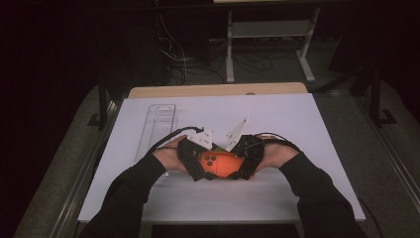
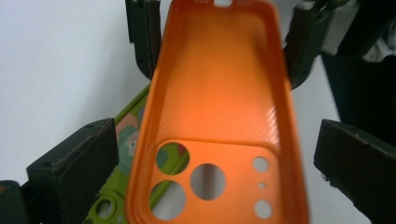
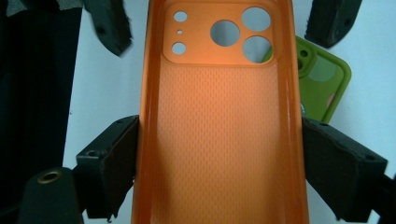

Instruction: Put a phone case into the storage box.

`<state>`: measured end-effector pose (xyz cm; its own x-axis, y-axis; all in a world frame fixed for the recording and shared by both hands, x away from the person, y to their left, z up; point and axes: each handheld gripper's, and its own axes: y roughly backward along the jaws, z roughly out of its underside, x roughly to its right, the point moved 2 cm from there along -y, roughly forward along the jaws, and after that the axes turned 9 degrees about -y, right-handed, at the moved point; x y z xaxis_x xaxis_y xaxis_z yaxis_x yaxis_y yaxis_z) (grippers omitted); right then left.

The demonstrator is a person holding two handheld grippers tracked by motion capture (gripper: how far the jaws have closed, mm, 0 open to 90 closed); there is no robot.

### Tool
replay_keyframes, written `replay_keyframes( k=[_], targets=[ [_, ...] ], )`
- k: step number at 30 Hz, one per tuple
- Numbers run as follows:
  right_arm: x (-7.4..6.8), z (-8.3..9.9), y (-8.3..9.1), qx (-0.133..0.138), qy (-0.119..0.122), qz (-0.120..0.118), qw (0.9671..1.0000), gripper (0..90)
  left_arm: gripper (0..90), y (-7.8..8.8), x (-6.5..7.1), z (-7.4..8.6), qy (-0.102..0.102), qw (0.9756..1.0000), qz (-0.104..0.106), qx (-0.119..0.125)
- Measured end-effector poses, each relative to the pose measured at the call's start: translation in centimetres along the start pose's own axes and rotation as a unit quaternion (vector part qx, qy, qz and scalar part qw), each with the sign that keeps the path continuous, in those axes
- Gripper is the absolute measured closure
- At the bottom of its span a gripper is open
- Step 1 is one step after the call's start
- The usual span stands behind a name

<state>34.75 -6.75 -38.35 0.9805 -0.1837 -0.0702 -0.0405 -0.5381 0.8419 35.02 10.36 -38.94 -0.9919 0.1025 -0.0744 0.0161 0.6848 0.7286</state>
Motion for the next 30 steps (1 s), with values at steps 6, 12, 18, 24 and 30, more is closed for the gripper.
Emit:
replay_keyframes(
  k=[6, 12, 18, 24, 30],
  targets=[
    [-0.19, -0.14, -0.2, -0.001, 0.002, -0.003, 1.0, 15.1, 0.0, -0.81, 0.17, 0.26, -0.01, 0.9996, 0.006, -0.025],
    [-0.26, -0.17, -0.24, -0.002, 0.007, -0.006, 1.0, 15.1, 5.4, -1.11, 0.27, 0.49, -0.009, 0.9993, 0.013, -0.035],
    [-0.26, -0.17, -0.17, 0.0, 0.007, -0.008, 0.9999, 15.0, 11.6, -1.1, 0.31, 0.52, -0.01, 0.9992, 0.019, -0.033],
    [-0.24, -0.12, -0.15, 0.0, 0.006, -0.008, 0.9999, 15.0, 15.2, -1.0, 0.22, 0.62, -0.017, 0.999, 0.025, -0.031],
    [-0.2, -0.09, -0.03, 0.008, 0.001, -0.015, 0.9999, 14.7, 16.0, -0.75, 0.2, 0.53, -0.009, 0.9992, 0.03, -0.023]
  ],
)
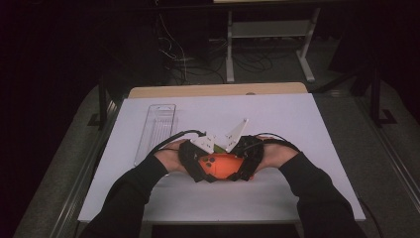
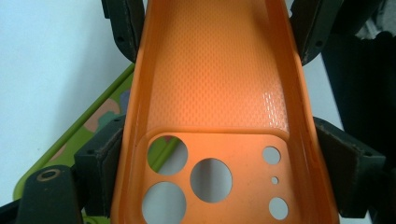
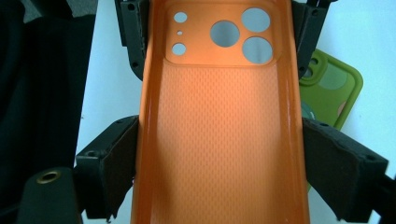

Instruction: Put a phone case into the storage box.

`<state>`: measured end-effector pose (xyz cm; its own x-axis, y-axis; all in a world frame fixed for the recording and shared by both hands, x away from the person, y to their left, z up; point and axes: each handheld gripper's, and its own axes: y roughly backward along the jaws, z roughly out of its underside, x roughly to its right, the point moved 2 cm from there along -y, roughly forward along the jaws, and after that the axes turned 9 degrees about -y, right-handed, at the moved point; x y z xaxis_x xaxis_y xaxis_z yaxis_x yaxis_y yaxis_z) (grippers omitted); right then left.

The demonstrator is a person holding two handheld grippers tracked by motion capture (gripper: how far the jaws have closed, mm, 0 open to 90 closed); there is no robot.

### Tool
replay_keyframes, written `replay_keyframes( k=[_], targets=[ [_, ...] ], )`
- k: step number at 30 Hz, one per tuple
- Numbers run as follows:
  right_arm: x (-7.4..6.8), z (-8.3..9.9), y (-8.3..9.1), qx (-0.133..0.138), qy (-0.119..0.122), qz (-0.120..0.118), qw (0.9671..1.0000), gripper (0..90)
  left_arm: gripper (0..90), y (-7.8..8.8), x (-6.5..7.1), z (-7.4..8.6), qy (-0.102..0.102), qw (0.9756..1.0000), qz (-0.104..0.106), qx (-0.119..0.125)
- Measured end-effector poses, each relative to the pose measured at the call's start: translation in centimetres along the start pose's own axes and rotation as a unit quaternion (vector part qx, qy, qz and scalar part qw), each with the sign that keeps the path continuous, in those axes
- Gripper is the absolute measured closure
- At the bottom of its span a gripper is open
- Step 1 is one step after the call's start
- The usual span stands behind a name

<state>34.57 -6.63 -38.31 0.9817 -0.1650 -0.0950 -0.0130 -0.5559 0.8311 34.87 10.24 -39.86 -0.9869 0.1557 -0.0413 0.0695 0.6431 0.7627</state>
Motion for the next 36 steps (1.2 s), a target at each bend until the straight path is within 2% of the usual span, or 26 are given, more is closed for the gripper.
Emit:
replay_keyframes(
  k=[6, 9, 11, 13, 15, 16, 18, 20, 23, 24, 25, 27, 28, 30, 32, 33, 35, 36],
  targets=[
    [0.1, 0.1, 0.1, 0.019, -0.01, -0.011, 0.9997, 11.3, 16.2, 0.1, 0.0, -0.1, 0.006, 1.0, 0.004, 0.003],
    [0.4, 0.1, 0.5, 0.04, -0.02, -0.007, 0.999, 5.1, 16.3, 0.1, 0.0, -0.1, 0.017, 0.9998, 0.003, 0.004],
    [0.6, 0.2, 0.8, 0.045, -0.027, 0.003, 0.9986, 3.8, 16.3, 0.0, -0.1, 0.1, 0.02, 0.9998, -0.001, -0.003],
    [0.8, 0.4, 1.2, 0.051, -0.035, 0.007, 0.9981, 3.6, 16.2, 0.0, -0.2, 0.2, 0.034, 0.9994, -0.003, 0.005],
    [1.1, 0.7, 1.5, 0.052, -0.042, 0.018, 0.9976, 3.6, 16.2, 0.0, -0.4, 0.2, 0.053, 0.9985, -0.012, 0.013],
    [1.2, 1.0, 1.7, 0.047, -0.062, 0.021, 0.9967, 3.6, 16.2, 0.1, -0.4, 0.3, 0.054, 0.9984, -0.016, 0.008],
    [1.6, 1.4, 2.0, 0.056, -0.075, 0.028, 0.9952, 3.6, 16.2, 0.2, -0.5, 0.3, 0.06, 0.9978, -0.025, 0.009],
    [2.2, 1.9, 2.4, 0.071, -0.085, 0.039, 0.9932, 3.6, 16.2, 0.3, -0.6, 0.4, 0.058, 0.9975, -0.04, 0.006],
    [2.7, 2.6, 3.0, 0.08, -0.113, 0.051, 0.9891, 2.8, 16.2, 0.4, -0.8, 0.5, 0.077, 0.9949, -0.065, 0.005],
    [3.1, 2.9, 3.2, 0.094, -0.11, 0.06, 0.9876, 2.6, 16.2, 0.5, -0.8, 0.6, 0.082, 0.994, -0.072, 0.004],
    [3.2, 3.1, 3.3, 0.098, -0.118, 0.06, 0.9864, 2.4, 16.2, 0.5, -0.9, 0.6, 0.094, 0.9926, -0.077, 0.005],
    [3.5, 3.5, 3.5, 0.11, -0.146, 0.069, 0.9807, 2.1, 16.2, 0.4, -0.9, 0.7, 0.108, 0.9906, -0.085, 0.003],
    [3.5, 3.7, 3.6, 0.114, -0.156, 0.07, 0.9787, 1.7, 16.2, 0.4, -1.0, 0.7, 0.106, 0.9905, -0.088, -0.002],
    [3.5, 4.1, 3.6, 0.117, -0.176, 0.071, 0.9748, 0.8, 16.2, 0.4, -1.0, 0.6, 0.12, 0.9877, -0.1, -0.008],
    [3.5, 4.5, 3.5, 0.11, -0.181, 0.076, 0.9744, 0.5, 16.2, 0.3, -1.0, 0.5, 0.128, 0.9851, -0.114, -0.015],
    [3.4, 4.6, 3.4, 0.112, -0.187, 0.079, 0.9728, 0.5, 16.2, 0.3, -1.1, 0.5, 0.134, 0.9835, -0.121, -0.019],
    [3.3, 4.9, 3.3, 0.117, -0.201, 0.085, 0.9688, 0.0, 16.2, 0.3, -1.1, 0.6, 0.148, 0.9802, -0.129, -0.021],
    [3.2, 5.0, 3.2, 0.121, -0.216, 0.084, 0.9651, 0.0, 16.2, 0.3, -1.1, 0.7, 0.155, 0.9784, -0.135, -0.021]
  ],
)
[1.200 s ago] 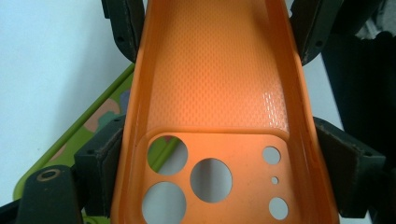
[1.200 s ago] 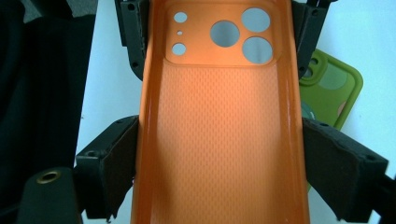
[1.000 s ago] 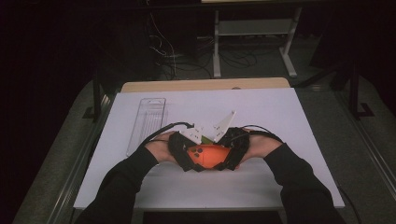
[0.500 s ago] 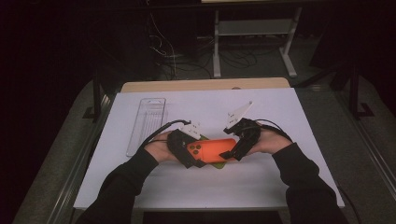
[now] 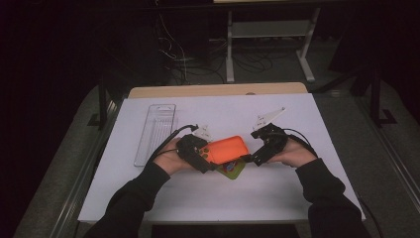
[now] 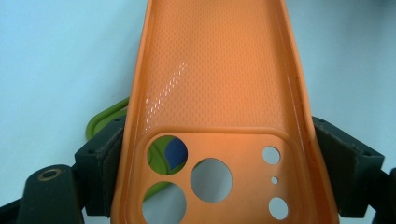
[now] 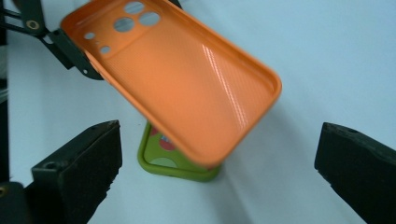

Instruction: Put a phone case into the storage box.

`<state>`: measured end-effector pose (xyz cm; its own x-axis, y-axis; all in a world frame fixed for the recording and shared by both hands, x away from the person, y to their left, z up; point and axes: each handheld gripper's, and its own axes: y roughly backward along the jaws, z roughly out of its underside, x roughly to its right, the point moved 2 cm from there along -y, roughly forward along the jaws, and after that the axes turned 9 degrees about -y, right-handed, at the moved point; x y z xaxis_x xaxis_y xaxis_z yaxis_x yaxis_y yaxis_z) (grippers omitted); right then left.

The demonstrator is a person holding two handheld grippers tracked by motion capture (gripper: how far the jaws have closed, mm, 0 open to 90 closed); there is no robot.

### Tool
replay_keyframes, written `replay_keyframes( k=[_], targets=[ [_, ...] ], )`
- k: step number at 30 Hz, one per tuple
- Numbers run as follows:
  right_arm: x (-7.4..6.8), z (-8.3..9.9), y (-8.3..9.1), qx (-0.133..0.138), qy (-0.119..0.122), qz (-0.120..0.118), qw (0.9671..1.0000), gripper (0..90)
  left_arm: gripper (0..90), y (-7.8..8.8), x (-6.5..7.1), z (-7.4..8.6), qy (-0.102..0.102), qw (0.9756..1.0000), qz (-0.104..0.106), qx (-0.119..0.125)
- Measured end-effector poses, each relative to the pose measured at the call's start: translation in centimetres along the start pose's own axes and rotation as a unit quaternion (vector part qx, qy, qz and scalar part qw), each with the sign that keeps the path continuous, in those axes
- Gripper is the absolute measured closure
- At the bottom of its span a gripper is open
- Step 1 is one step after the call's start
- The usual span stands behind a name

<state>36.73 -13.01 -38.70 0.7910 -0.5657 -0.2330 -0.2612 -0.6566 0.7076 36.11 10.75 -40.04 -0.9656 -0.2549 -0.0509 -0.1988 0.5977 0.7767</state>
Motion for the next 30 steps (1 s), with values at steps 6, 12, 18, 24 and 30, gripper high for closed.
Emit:
replay_keyframes(
  k=[6, 12, 18, 24, 30],
  targets=[
    [0.3, 1.1, -0.2, 0.014, -0.034, 0.013, 0.9992, 0.0, 16.2, 0.0, -0.2, 0.1, 0.019, 0.9995, -0.022, -0.007],
    [0.5, 2.4, 0.1, 0.033, -0.065, 0.035, 0.9967, 0.0, 16.2, 0.3, -0.6, 0.1, 0.036, 0.9988, -0.032, -0.008],
    [0.5, 3.8, 0.0, 0.051, -0.091, 0.067, 0.9923, 0.0, 16.2, 0.3, -0.5, 0.0, 0.07, 0.9968, -0.039, 0.008],
    [0.7, 4.7, -0.4, 0.05, -0.102, 0.087, 0.9897, 0.0, 16.1, 0.9, -1.0, 0.2, 0.064, 0.9973, -0.036, 0.004],
    [0.9, 4.5, -0.6, 0.061, -0.097, 0.093, 0.9891, 0.0, 16.1, 0.8, -0.9, 0.2, 0.066, 0.9973, -0.033, 0.005]
  ],
)
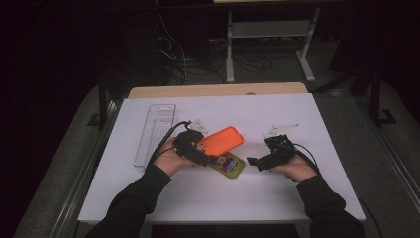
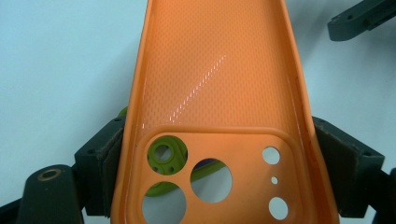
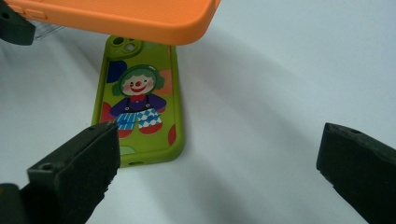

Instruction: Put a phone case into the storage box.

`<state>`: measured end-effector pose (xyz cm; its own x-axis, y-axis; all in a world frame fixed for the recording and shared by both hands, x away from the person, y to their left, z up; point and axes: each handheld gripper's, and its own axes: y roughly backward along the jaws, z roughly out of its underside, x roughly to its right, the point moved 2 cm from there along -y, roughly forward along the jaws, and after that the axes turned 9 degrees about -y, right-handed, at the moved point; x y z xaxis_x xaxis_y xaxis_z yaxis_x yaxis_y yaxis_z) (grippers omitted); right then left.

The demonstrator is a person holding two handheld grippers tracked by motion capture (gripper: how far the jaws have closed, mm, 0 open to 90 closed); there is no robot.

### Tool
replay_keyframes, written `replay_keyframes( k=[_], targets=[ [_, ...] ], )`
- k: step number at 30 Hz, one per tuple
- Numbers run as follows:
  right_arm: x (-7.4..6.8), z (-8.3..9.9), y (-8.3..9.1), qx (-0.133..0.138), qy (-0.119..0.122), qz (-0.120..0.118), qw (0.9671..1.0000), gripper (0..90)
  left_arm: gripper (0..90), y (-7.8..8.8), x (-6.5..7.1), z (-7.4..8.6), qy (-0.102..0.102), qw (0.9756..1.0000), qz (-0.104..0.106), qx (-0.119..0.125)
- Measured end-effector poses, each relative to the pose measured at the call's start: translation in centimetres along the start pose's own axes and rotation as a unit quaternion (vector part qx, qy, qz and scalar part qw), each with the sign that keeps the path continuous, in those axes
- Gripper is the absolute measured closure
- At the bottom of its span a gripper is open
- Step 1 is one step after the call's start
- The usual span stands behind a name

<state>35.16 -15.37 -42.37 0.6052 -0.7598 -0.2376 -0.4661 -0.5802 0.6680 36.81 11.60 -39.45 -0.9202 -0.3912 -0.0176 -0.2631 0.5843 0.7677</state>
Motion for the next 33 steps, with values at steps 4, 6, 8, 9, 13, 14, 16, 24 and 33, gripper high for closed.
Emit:
replay_keyframes(
  k=[4, 6, 8, 9, 13, 14, 16, 24, 33],
  targets=[
    [-0.1, 0.0, 0.0, 0.007, 0.016, 0.008, 0.9998, 0.0, 16.1, 0.0, -0.1, 0.0, 0.001, 1.0, 0.001, 0.002],
    [-0.2, 0.0, 0.0, 0.008, 0.028, 0.018, 0.9994, 0.0, 16.1, 0.0, 0.0, 0.0, 0.007, 1.0, 0.002, 0.006],
    [-0.2, 0.0, 0.0, 0.015, 0.038, 0.026, 0.9988, 0.0, 16.2, 0.1, -0.1, 0.0, -0.001, 1.0, 0.002, 0.0],
    [-0.2, 0.0, 0.0, 0.018, 0.042, 0.03, 0.9985, 0.0, 16.1, 0.1, -0.1, 0.0, 0.0, 1.0, 0.003, 0.001],
    [-0.3, -0.1, 0.2, 0.026, 0.057, 0.037, 0.9973, 0.0, 16.2, -0.1, 0.1, -0.1, 0.015, 0.9998, 0.004, 0.014],
    [-0.3, -0.1, 0.2, 0.027, 0.06, 0.038, 0.9971, 0.0, 16.2, 0.0, 0.0, 0.0, 0.011, 0.9999, 0.004, 0.01],
    [-0.3, -0.1, 0.2, 0.032, 0.071, 0.046, 0.9959, 0.0, 16.1, 0.0, -0.2, 0.0, 0.0, 1.0, 0.005, 0.001],
    [-0.9, -0.3, 0.3, 0.038, 0.107, 0.064, 0.9914, 0.0, 16.2, -0.1, 0.0, 0.0, 0.016, 0.9998, 0.007, 0.014],
    [-1.7, -0.2, 0.1, 0.032, 0.142, 0.078, 0.9862, 0.0, 16.2, 0.0, -0.1, 0.0, 0.005, 0.9999, 0.012, 0.004]
  ],
)
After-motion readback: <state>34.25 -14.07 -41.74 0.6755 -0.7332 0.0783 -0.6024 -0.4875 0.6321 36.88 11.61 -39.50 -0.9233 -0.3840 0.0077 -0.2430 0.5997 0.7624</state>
